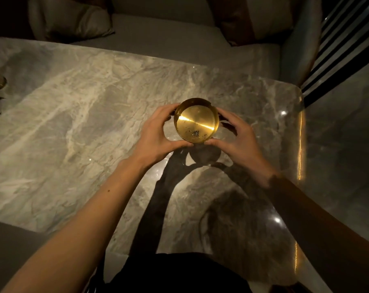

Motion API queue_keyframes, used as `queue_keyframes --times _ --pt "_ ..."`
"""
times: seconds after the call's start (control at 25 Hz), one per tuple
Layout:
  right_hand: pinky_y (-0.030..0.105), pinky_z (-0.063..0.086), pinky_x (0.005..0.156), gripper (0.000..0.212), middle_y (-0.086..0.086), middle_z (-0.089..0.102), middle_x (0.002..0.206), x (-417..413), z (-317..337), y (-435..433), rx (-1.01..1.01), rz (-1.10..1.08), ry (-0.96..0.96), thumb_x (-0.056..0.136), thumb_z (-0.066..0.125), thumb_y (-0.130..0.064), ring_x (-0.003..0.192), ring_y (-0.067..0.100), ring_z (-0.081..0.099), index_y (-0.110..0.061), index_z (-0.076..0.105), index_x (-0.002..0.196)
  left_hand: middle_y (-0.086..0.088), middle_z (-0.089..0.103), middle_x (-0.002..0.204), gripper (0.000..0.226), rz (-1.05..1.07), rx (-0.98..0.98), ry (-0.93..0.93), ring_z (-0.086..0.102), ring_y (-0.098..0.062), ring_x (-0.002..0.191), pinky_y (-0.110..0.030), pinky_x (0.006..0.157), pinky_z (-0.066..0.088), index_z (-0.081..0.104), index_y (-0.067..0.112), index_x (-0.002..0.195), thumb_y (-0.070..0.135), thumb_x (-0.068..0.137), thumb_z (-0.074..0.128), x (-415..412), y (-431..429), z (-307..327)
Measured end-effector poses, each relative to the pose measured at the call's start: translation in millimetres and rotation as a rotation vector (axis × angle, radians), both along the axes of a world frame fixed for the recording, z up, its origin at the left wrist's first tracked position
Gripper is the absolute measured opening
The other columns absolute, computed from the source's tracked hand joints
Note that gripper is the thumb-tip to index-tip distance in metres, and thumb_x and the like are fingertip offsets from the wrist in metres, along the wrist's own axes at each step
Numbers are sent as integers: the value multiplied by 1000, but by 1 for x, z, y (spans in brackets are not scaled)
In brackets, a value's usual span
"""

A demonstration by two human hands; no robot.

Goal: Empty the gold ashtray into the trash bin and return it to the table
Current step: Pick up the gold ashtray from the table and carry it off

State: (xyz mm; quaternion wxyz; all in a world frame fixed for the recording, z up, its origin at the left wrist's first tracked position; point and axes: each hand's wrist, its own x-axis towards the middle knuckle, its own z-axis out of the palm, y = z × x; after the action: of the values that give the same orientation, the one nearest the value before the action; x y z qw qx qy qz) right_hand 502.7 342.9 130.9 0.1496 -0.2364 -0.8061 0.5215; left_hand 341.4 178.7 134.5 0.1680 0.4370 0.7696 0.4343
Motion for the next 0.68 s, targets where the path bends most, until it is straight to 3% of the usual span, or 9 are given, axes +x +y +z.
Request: queue_keyframes --times 0.28,0.52,0.68 --pt "33 44 109 82 -3 50 140 9 3 1 42 -113 -13 71 84 -17 128 11 50 -21 44 143 6 54 133 89 -145 12 -29 52 -9 123 -26 106 45 50 21 138 43 61 89 -15 21 -2" --pt "17 42 104 84 -13 49 132 24 9 3 55 -171 -15 70 85 -14 123 5 50 -21 43 142 6 55 131 88 -183 49 -55 52 -6 121 -23 105 44 51 18 137 41 61 90 -3 34 -2" --pt "25 42 108 82 -9 49 136 53 9 20 14 -181 -2 71 84 -19 128 10 49 -20 44 142 4 55 132 88 -209 59 -41 54 -11 121 -21 103 44 51 15 137 40 62 90 23 56 -1"
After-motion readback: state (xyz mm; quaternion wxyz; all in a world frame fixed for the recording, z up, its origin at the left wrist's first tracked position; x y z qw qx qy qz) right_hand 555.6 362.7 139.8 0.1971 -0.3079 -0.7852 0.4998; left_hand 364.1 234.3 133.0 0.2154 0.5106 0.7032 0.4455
